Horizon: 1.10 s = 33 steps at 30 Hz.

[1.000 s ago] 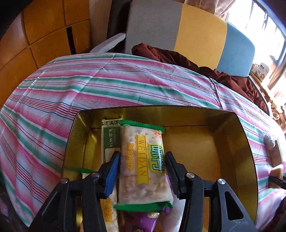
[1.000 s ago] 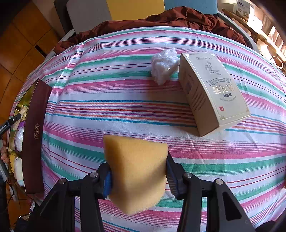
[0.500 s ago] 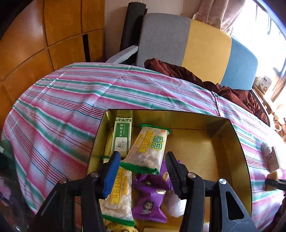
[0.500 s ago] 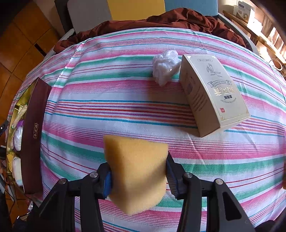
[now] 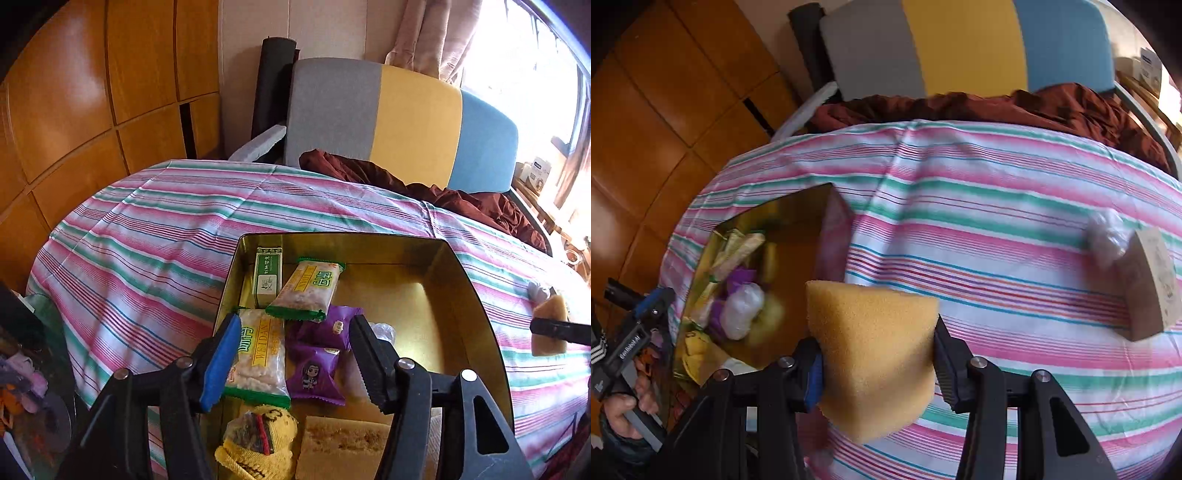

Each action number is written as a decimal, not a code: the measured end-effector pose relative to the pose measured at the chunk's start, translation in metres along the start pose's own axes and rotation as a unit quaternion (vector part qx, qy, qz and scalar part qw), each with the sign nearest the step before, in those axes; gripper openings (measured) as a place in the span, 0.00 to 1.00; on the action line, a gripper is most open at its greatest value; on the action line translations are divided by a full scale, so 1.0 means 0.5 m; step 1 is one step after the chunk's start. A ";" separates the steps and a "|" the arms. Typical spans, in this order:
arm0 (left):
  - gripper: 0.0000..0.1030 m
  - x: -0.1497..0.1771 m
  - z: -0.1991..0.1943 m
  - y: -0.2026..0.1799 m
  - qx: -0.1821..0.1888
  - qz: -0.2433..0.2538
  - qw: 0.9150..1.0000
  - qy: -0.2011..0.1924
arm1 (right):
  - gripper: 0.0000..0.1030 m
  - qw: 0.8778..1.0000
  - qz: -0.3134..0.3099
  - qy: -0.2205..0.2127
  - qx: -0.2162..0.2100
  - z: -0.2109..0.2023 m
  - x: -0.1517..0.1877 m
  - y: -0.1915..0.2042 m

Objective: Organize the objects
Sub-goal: 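Carry the yellow sponge over the tray and open the right tool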

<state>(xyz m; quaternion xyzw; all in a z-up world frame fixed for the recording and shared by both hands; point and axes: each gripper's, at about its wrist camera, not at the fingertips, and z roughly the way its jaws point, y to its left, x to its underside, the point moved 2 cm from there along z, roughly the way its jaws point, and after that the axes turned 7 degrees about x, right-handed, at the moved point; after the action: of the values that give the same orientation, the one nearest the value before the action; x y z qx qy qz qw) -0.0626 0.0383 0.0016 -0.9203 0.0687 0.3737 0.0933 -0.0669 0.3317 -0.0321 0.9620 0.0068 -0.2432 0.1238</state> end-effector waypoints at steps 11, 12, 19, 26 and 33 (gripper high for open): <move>0.64 0.019 -0.033 0.034 -0.006 -0.008 1.000 -0.008 | 0.51 0.999 -0.041 0.030 -0.015 0.133 -0.077 0.209; 0.64 0.021 -0.033 0.038 -0.006 -0.010 1.000 -0.007 | 0.52 0.999 -0.035 0.034 -0.022 0.146 -0.080 0.215; 0.65 0.036 -0.028 0.068 -0.012 -0.028 1.000 -0.001 | 0.71 0.997 -0.002 0.035 -0.061 0.161 -0.092 0.229; 0.65 0.046 -0.025 0.088 -0.017 -0.042 0.999 0.004 | 0.74 0.999 -0.013 0.009 -0.046 0.124 -0.082 0.229; 0.67 0.046 -0.036 0.074 -0.018 -0.033 0.999 -0.003 | 0.74 1.000 -0.018 -0.017 -0.007 0.071 -0.047 0.185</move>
<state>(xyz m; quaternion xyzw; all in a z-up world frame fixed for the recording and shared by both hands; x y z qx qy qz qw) -0.0414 -0.0032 -0.0061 -0.9225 0.0316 0.3744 0.0888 -0.0973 0.2347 -0.0297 0.9566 0.0233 -0.2617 0.1262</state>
